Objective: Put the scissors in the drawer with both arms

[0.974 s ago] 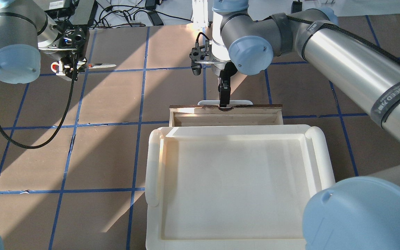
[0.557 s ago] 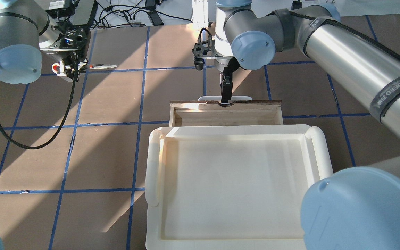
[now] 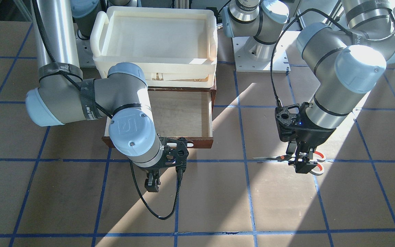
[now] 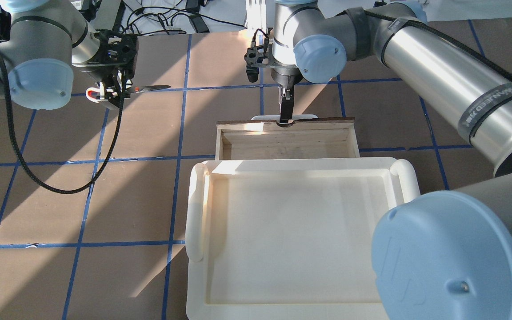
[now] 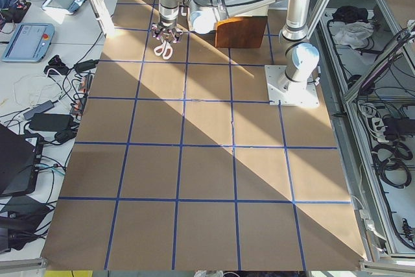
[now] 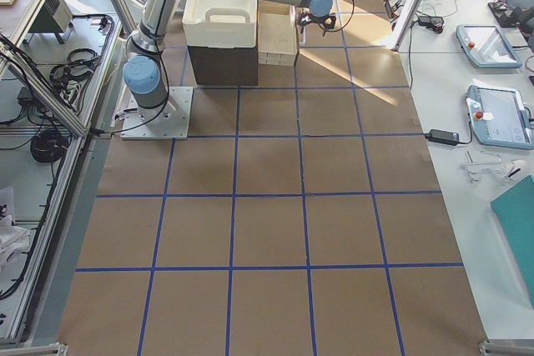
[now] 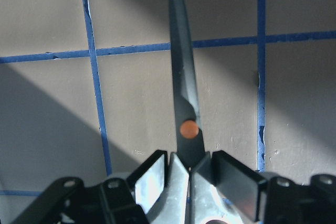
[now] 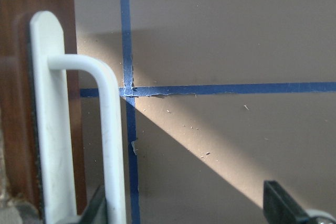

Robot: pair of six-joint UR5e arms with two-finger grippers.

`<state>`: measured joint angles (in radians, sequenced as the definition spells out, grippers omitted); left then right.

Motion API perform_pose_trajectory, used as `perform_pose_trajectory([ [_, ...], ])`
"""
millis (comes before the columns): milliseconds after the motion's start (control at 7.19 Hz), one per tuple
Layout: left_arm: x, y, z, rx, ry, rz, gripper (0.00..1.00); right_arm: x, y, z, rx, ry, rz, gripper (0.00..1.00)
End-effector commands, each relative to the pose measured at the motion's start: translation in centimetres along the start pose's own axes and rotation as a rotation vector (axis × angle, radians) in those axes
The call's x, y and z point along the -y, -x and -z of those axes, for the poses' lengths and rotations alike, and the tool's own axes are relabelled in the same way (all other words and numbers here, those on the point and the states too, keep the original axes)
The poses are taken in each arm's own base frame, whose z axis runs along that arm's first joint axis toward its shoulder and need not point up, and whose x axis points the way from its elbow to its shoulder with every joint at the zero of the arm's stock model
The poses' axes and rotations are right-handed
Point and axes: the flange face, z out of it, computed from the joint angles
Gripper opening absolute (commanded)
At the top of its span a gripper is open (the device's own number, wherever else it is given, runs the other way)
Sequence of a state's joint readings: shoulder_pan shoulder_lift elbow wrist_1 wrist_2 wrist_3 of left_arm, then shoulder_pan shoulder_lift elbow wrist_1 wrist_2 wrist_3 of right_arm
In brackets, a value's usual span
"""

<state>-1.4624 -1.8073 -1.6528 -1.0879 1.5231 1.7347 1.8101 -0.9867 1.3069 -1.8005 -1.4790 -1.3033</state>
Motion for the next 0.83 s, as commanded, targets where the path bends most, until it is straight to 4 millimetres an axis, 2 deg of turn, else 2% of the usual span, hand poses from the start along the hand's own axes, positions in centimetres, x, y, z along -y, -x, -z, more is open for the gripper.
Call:
perform_pose_trajectory([
  [0, 4.1, -0.7, -0.3, -0.028, -0.014, 0.016, 0.0, 0.1, -0.5, -0.1, -0.004, -0.001, 0.0, 1.0],
  [139, 5.9, -1.4, -0.4, -0.063, -0.018, 0.027, 0.0, 0.2, -0.7, -0.1, -0.007, -0.004, -0.002, 1.0],
  [278, 6.6, -1.9, -0.4, -0.087, -0.008, 0.035, 0.0, 0.2, -0.8, -0.1, -0.01, -0.005, -0.001, 1.0],
  [696, 6.7, -2.8, 0.7, -0.115, -0.007, 0.034, 0.0, 0.3, -1.3, -0.6, -0.029, -0.011, -0.007, 1.0],
])
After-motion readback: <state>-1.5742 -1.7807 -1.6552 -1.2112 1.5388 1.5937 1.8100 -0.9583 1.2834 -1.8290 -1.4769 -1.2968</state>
